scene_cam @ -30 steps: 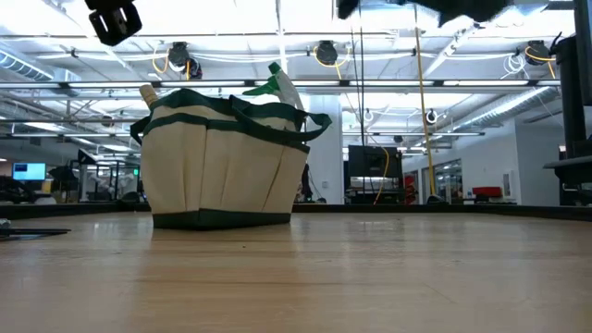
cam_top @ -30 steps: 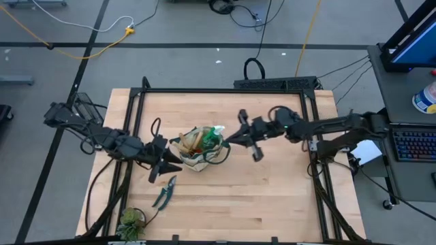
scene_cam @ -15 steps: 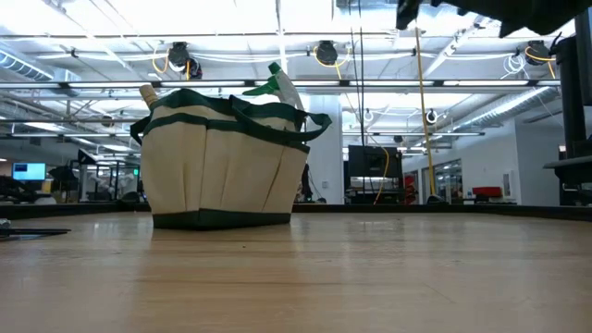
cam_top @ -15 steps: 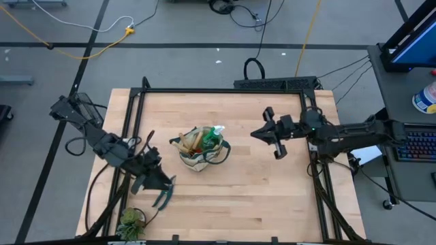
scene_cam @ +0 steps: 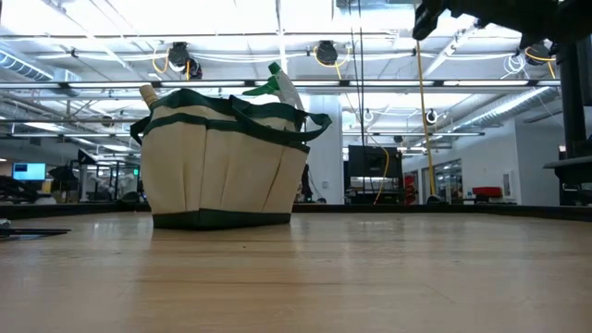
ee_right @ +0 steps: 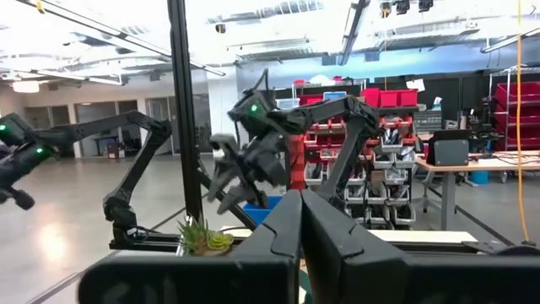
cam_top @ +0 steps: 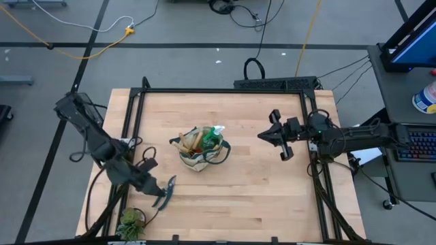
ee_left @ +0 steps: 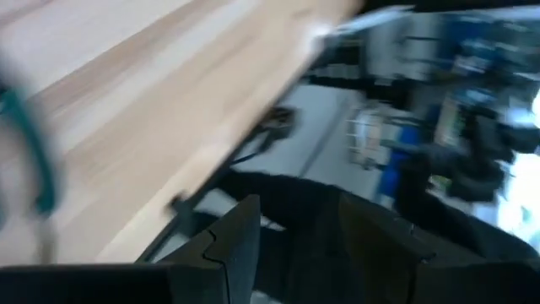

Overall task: Pick & Place Garden tools in Gardening bag
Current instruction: Put the shear scissors into the gardening bag

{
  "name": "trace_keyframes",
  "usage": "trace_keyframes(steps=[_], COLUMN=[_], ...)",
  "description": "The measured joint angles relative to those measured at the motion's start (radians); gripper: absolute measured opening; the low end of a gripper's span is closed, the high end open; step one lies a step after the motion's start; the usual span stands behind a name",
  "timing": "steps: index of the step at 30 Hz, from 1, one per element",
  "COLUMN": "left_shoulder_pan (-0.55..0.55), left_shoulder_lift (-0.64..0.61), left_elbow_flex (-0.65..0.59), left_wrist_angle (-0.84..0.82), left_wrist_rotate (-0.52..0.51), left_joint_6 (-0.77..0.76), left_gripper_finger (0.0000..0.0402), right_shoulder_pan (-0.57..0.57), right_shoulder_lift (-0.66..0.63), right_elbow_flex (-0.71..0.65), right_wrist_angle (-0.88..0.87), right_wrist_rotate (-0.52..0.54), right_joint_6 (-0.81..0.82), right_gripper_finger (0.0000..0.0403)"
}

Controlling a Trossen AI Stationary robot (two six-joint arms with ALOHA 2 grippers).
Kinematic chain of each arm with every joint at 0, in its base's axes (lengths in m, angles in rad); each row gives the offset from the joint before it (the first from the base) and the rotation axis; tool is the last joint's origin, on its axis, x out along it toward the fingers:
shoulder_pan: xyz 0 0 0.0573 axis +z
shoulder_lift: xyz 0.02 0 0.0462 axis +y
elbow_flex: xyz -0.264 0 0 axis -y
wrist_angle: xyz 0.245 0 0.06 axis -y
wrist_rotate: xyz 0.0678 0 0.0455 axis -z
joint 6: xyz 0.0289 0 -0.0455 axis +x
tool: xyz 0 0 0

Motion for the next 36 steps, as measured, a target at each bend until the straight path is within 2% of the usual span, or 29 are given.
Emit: trace_keyframes(steps=[6,14,18,22,26,31,36], left_shoulder_pan=[-0.034,-0.053,-0.055,-0.06,-0.06,-0.06,-0.06], left_shoulder_lift=[0.091,0.233,0.284,0.328,0.347,0.351,0.351], left_elbow_flex=[0.0,0.0,0.0,0.0,0.0,0.0,0.0], left_wrist_angle=[-0.143,-0.246,-0.242,-0.218,-0.219,-0.259,-0.328], left_wrist_rotate=[0.084,0.144,0.116,0.055,0.081,0.108,0.108], left_joint_6=[-0.218,-0.3,-0.253,-0.125,-0.048,-0.063,-0.166], left_gripper_finger=[0.0166,0.0166,0.0166,0.0166,0.0166,0.0166,0.0166], right_shoulder_pan=[0.0,-0.02,-0.032,-0.033,-0.033,-0.033,-0.033], right_shoulder_lift=[0.0,0.0,0.0,0.0,0.0,0.0,0.0], right_elbow_flex=[-0.001,-0.001,-0.001,-0.001,-0.001,-0.001,-0.001], right_wrist_angle=[-0.003,-0.003,-0.003,-0.003,-0.003,-0.003,-0.005], right_wrist_rotate=[0.023,0.025,0.025,0.024,0.022,0.021,0.021], right_joint_6=[-0.002,0.002,0.004,0.004,0.004,0.004,0.004], right_gripper_finger=[0.0,0.0,0.0,0.0,0.0,0.0,0.0])
